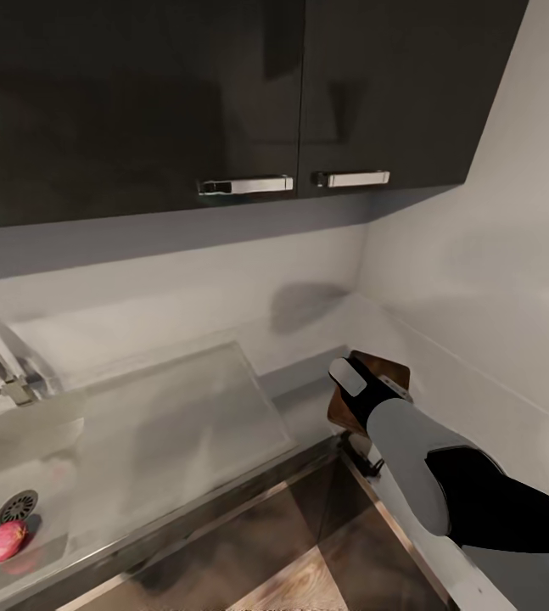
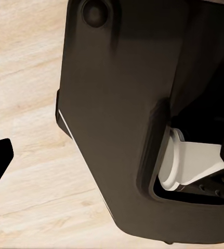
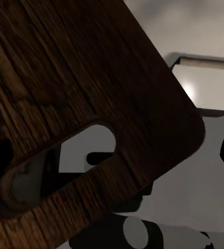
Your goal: In the kitchen, take the Vidalia onion out of the sink, dice it on the chopping board with the paring knife, put the diced onion into the bowl on the countertop, then place both the paring knife and the chopping board into the sink.
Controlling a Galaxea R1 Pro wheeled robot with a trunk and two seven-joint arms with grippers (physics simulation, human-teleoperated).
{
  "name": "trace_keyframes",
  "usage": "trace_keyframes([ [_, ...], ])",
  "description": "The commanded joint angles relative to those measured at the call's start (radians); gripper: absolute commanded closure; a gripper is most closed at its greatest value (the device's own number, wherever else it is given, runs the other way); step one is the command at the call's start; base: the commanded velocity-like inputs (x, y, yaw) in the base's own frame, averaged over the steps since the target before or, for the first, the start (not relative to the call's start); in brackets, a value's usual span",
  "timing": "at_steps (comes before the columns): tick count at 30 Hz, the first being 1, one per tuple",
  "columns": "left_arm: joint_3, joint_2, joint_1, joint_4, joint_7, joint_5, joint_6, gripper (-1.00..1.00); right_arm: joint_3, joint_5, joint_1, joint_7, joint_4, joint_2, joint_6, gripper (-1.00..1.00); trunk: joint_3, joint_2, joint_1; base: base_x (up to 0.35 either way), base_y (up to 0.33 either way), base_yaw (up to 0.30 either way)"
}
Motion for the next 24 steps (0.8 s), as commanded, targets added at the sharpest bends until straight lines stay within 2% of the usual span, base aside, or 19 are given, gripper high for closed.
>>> trace_keyframes([
  [1,0.003,-0.001,-0.001,0.002,0.000,0.004,-0.005,-1.00,0.007,-0.005,-0.001,-0.005,-0.001,-0.001,0.011,-1.00,-0.003,-0.002,0.001,0.002,-0.005,0.000],
  [10,0.003,-0.001,-0.001,0.002,0.001,0.004,-0.006,-1.00,0.007,-0.005,-0.001,-0.005,-0.001,-0.001,0.011,-1.00,-0.018,-0.002,0.001,0.000,-0.110,0.000],
  [19,0.003,-0.001,-0.001,0.002,-0.003,0.004,-0.005,-1.00,0.007,-0.005,-0.001,-0.005,-0.001,-0.002,0.011,-1.00,-0.031,-0.002,0.001,-0.002,-0.011,0.000],
  [24,0.003,-0.001,-0.001,0.002,-0.004,0.004,-0.005,-1.00,0.007,-0.005,-0.001,-0.005,-0.001,-0.002,0.011,-1.00,-0.032,-0.002,0.001,-0.122,0.000,0.000],
])
